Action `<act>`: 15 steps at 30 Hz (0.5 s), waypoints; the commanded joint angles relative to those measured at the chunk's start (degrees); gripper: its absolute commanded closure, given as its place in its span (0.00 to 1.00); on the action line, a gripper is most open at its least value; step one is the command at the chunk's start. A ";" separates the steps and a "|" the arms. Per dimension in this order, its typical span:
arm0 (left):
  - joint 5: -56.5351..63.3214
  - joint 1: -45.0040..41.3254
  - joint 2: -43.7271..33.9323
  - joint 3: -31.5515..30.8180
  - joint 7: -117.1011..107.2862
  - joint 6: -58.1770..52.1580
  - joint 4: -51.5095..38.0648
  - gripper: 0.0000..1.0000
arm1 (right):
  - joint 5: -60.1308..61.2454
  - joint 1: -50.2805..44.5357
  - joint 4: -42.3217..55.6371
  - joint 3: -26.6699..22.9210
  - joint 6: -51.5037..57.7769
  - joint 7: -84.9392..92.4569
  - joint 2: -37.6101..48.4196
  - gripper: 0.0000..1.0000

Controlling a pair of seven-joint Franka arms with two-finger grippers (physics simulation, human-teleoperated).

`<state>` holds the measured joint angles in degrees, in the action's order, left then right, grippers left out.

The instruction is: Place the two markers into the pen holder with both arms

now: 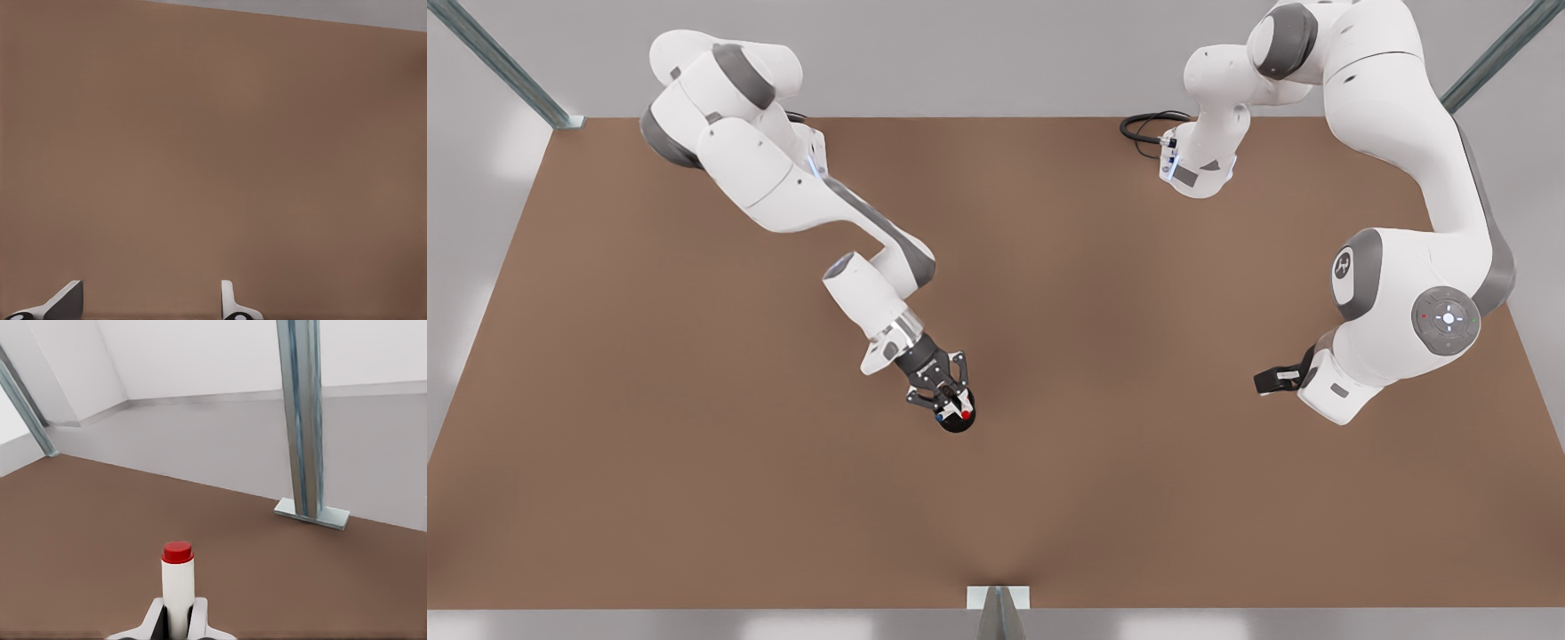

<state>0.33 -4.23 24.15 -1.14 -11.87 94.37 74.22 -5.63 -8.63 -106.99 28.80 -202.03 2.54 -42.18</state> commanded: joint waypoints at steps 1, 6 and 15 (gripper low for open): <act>0.02 0.01 -0.07 0.00 -1.40 -0.06 -0.04 0.00 | -0.87 -0.07 0.02 -0.41 0.32 0.98 -0.27 0.79; 0.02 0.01 -0.07 -0.09 -1.31 -0.06 -0.04 0.00 | -1.75 0.10 -2.26 -0.58 0.32 0.98 -0.27 0.79; -0.15 0.62 -0.25 -0.09 -0.78 -0.41 0.05 0.00 | 7.73 0.98 -0.42 -1.81 17.15 0.45 12.98 0.00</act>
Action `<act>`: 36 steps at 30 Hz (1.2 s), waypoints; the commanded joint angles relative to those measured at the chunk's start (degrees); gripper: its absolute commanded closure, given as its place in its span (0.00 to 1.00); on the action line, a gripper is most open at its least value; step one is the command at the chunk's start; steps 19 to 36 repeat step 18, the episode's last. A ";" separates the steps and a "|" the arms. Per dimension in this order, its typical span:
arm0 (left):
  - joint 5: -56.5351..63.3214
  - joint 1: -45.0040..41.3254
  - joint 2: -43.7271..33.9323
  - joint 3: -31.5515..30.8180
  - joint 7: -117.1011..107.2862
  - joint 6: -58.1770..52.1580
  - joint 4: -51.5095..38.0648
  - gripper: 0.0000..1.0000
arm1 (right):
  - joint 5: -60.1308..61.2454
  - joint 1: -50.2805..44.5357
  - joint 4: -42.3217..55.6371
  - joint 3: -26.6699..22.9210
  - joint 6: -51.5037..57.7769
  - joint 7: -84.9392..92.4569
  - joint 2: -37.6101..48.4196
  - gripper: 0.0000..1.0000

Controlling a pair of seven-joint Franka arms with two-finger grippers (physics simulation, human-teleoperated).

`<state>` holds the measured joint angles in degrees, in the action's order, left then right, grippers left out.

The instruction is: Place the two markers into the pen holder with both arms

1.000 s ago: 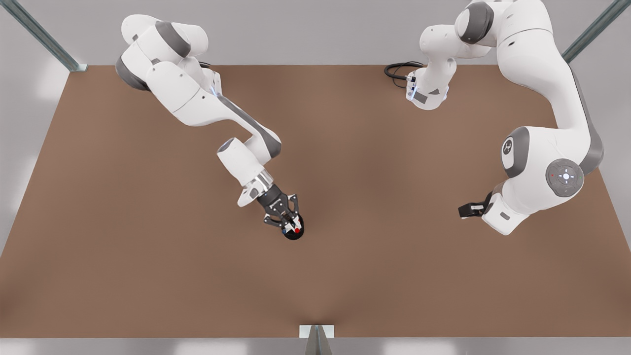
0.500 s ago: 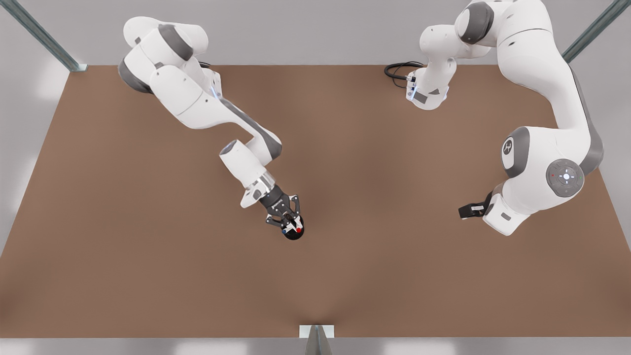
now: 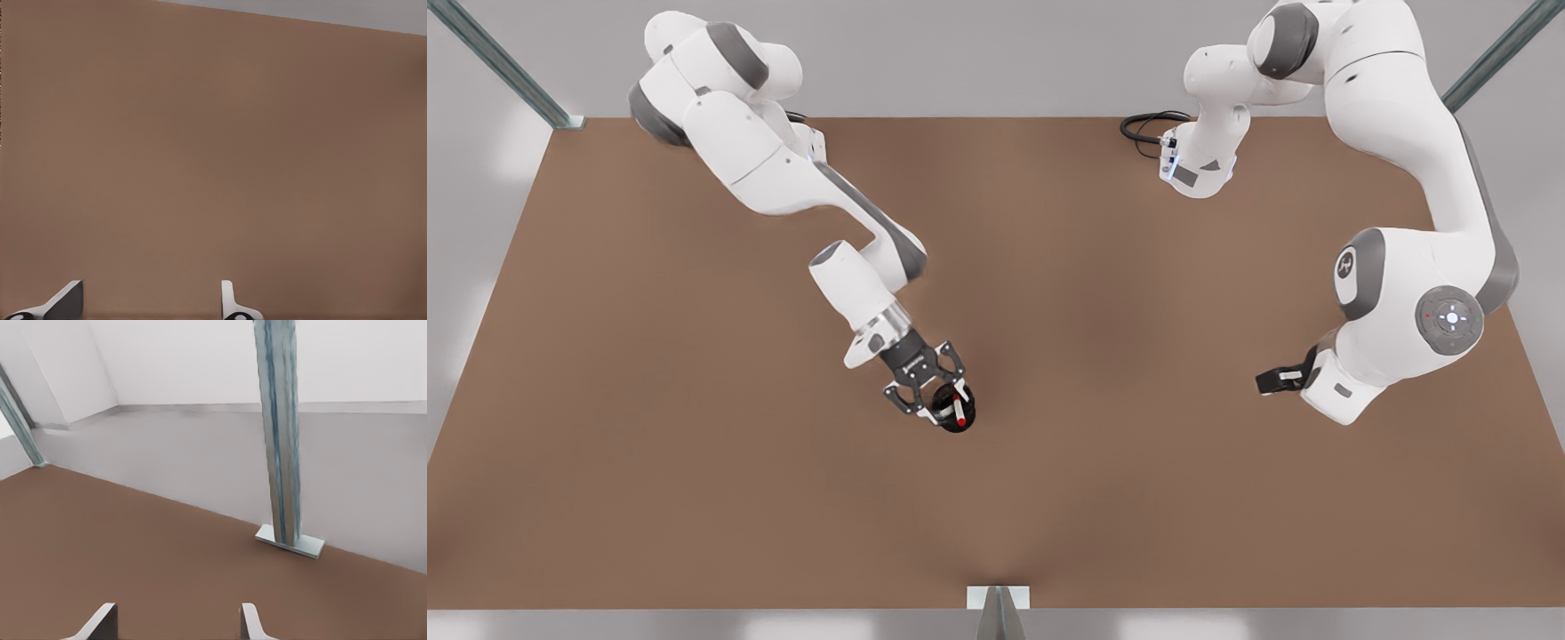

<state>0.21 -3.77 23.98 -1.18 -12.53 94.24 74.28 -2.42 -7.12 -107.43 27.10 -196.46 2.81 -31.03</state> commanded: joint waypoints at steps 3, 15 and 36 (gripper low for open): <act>0.06 0.26 -0.60 0.13 -0.04 -1.59 -0.02 0.00 | 0.77 12.30 4.76 -2.65 65.60 -6.92 23.54 0.00; 0.41 -0.10 -0.51 -0.13 -0.04 -4.41 -0.54 0.00 | 4.27 -1.59 24.72 -30.71 103.47 -7.91 18.99 0.00; 0.41 -0.01 -0.51 -0.13 -0.04 -4.41 -0.54 0.00 | 4.18 -1.85 24.46 -29.57 103.56 -8.52 19.08 0.00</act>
